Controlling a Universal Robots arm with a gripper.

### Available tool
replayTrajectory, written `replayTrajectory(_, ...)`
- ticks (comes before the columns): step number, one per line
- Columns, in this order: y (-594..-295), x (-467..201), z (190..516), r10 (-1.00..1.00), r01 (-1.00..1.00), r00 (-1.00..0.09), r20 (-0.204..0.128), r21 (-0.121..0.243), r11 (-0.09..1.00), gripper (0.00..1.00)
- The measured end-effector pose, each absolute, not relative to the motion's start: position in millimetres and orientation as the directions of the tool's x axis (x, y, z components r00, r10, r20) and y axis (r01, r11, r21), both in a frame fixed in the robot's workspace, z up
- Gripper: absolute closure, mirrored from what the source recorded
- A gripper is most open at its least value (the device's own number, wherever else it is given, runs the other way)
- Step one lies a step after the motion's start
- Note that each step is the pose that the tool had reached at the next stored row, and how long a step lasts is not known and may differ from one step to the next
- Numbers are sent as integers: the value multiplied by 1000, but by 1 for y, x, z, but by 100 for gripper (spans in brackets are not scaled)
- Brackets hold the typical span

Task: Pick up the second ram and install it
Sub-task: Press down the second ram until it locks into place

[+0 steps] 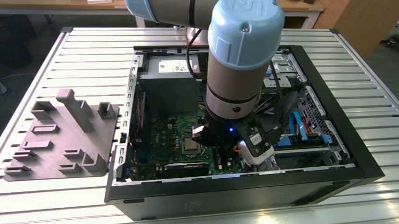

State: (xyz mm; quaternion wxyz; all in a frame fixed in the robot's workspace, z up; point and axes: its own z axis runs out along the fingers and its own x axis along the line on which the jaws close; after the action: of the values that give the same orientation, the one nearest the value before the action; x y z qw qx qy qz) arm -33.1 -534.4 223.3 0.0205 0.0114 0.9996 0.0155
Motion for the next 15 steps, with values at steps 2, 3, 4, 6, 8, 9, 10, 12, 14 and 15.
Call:
replayTrajectory(2, -535, -33, 222, 23, 22, -999, -40, 31, 999, 90)
replayTrajectory(3, -535, -33, 222, 23, 22, -999, -40, 31, 999, 90)
replayTrajectory(4, -535, -33, 222, 23, 22, -999, -40, 31, 999, 90)
replayTrajectory(6, -535, -33, 220, 23, 22, -999, -40, 30, 999, 90)
replayTrajectory(8, -535, -33, 219, 23, 22, -999, -40, 30, 999, 90)
replayTrajectory(9, -535, -33, 219, 23, 22, -999, -40, 30, 999, 90)
replayTrajectory(10, -535, -33, 218, 23, 22, -999, -40, 31, 999, 90)
replayTrajectory(12, -535, -33, 218, 23, 22, -999, -40, 31, 999, 90)
replayTrajectory(14, -535, -33, 217, 23, 22, -999, -40, 31, 999, 90)
replayTrajectory(15, -535, -33, 217, 23, 22, -999, -40, 31, 999, 90)
